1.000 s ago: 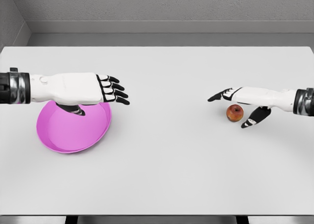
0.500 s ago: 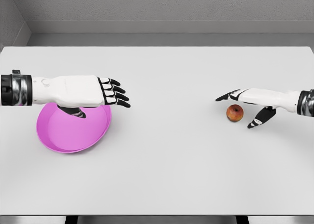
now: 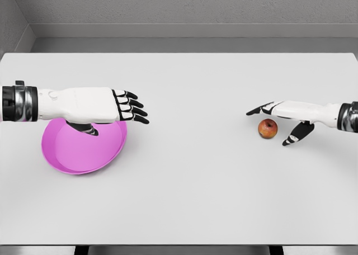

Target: Put the apple on the plate with both arms

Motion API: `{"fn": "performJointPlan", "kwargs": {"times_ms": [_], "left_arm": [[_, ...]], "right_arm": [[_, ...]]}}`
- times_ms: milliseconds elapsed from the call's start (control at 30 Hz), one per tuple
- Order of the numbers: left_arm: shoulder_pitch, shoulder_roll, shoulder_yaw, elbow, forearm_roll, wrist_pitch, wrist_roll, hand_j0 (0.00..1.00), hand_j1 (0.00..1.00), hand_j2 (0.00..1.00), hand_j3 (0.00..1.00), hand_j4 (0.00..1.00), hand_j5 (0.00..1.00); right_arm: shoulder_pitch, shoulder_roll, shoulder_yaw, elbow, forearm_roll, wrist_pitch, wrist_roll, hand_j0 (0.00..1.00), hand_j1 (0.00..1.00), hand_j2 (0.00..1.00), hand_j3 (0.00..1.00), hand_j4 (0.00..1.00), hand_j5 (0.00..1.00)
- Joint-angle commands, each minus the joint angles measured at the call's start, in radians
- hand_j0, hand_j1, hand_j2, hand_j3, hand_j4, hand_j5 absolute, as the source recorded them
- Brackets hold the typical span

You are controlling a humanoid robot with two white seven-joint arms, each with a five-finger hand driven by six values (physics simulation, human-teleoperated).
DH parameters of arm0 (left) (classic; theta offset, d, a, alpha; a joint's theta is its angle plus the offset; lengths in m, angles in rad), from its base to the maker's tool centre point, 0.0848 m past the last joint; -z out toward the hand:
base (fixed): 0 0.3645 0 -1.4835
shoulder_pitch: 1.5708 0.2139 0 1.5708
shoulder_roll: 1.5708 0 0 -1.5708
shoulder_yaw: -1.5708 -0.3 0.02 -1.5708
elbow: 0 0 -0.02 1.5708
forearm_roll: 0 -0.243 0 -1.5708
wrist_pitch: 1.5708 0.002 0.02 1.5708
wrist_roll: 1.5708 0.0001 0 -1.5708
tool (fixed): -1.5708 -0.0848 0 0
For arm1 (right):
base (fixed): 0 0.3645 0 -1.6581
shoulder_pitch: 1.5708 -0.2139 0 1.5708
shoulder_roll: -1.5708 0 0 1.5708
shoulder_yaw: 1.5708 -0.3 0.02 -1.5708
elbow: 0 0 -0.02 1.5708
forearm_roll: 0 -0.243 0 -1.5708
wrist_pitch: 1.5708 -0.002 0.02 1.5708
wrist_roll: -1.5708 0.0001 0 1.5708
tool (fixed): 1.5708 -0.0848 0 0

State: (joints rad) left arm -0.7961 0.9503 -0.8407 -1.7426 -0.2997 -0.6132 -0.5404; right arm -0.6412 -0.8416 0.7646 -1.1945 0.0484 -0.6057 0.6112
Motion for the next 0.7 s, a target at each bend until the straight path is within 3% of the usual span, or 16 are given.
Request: {"fn": "performJointPlan", "kwargs": {"times_ms": [0, 300, 667], "left_arm": [[0.0, 0.001, 0.0, 0.0, 0.005, 0.002, 0.0, 1.0, 1.0, 1.0, 1.0, 1.0, 1.0], [0.0, 0.001, 0.0, 0.0, 0.005, 0.002, 0.0, 1.0, 1.0, 1.0, 1.0, 1.0, 1.0], [0.0, 0.001, 0.0, 0.0, 0.005, 0.002, 0.0, 1.0, 1.0, 1.0, 1.0, 1.0, 1.0]], "right_arm": [[0.0, -0.001, 0.001, -0.001, 0.002, -0.005, 0.0, 1.0, 1.0, 1.0, 1.0, 1.0, 1.0], [-0.006, -0.001, 0.001, 0.001, 0.004, -0.005, 0.0, 0.8, 0.8, 0.8, 0.8, 0.8, 0.8], [-0.009, 0.004, 0.01, 0.001, 0.004, -0.005, 0.0, 0.71, 0.71, 0.71, 0.71, 0.71, 0.71]]}}
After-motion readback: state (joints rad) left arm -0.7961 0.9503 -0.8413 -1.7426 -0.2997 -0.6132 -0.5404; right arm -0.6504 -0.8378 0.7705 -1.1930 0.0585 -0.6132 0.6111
